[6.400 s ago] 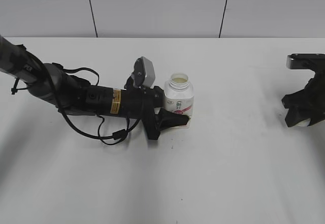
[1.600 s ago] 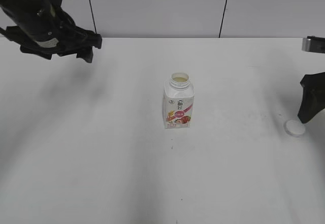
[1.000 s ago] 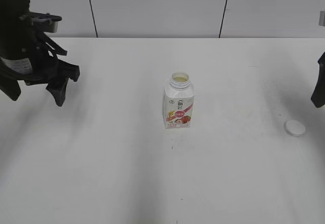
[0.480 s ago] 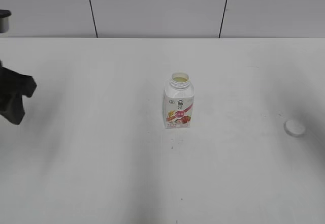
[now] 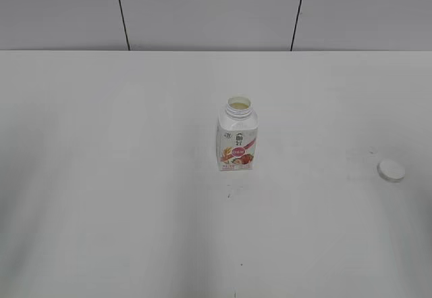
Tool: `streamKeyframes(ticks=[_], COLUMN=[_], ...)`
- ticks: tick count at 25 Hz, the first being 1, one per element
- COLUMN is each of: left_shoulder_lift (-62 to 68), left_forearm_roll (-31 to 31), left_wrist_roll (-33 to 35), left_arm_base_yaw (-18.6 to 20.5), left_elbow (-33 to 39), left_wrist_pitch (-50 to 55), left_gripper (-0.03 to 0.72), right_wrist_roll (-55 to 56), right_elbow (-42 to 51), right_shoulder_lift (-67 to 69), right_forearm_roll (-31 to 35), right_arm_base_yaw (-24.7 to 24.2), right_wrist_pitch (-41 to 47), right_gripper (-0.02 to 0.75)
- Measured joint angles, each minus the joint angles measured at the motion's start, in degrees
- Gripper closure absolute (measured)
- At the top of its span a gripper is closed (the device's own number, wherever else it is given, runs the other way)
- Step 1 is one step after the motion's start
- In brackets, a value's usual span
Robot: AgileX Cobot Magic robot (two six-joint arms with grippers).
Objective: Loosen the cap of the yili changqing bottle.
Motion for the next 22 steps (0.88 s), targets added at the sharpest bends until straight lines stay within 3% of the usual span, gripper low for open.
streamKeyframes(ticks=[10, 14, 22], left_shoulder_lift=[-27.8, -36.5, -47.9], left_forearm_roll=[-1.2, -2.1, -2.6], left_wrist_roll=[2.6, 7.1, 8.1], left_arm_base_yaw=[0.0, 0.0, 0.0], left_elbow=[7.2, 9.0, 11.2], left_wrist_pitch=[0.9, 1.3, 1.3], left_gripper=[0.281, 0.281, 0.281], right_wrist_roll=[0.0, 0.0, -0.3], right_elbow=[8.3, 9.9, 14.3], right_shoulder_lift=[-27.7, -33.3, -41.0], right_forearm_roll=[0.0, 0.0, 0.0], right_arm_base_yaw=[0.0, 0.0, 0.0], right_wrist_pitch=[0.0, 0.0, 0.2], right_gripper=[0.157, 0.157, 0.157])
